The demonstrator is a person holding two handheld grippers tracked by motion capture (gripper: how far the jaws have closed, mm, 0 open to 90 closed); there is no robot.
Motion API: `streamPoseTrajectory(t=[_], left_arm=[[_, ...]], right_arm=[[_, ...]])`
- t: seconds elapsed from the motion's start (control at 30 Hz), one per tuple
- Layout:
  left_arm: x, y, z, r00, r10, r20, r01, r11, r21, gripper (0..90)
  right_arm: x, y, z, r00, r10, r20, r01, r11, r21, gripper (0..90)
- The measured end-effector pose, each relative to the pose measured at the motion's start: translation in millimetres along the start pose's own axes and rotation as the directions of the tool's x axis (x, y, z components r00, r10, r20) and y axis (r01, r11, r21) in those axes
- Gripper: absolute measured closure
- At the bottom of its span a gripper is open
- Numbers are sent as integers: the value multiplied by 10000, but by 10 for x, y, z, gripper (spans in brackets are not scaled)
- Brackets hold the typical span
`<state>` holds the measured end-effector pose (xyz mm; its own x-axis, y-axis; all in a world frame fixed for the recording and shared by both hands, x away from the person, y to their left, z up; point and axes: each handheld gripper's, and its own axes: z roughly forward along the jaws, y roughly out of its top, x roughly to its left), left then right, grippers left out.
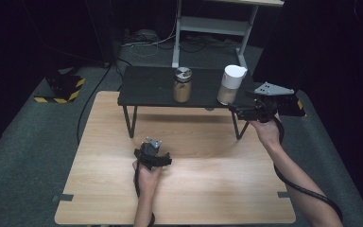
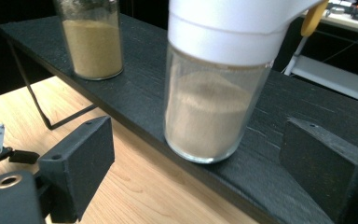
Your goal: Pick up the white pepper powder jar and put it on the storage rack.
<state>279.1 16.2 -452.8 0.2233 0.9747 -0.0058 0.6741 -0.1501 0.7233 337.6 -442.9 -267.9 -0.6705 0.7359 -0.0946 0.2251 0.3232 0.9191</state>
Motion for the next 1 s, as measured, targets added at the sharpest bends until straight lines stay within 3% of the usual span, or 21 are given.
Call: streamPoseTrajectory(t=[0.6,0.93,1.0], left_arm=[[0,-1,1,10000,-4,1,4,10000,-7,58],[-1,-1,1,10000,-6,-3,6,10000,-8,58],[-1,0,0,10000,-3,-4,3,10000,-5,58]], right_arm=[[169,-555,-299,9992,-271,-305,266,9995,-190,96],[254,-937,-242,9981,-120,-601,120,9999,-10,99],[302,-1112,-136,9978,-75,-657,106,9988,475,100]])
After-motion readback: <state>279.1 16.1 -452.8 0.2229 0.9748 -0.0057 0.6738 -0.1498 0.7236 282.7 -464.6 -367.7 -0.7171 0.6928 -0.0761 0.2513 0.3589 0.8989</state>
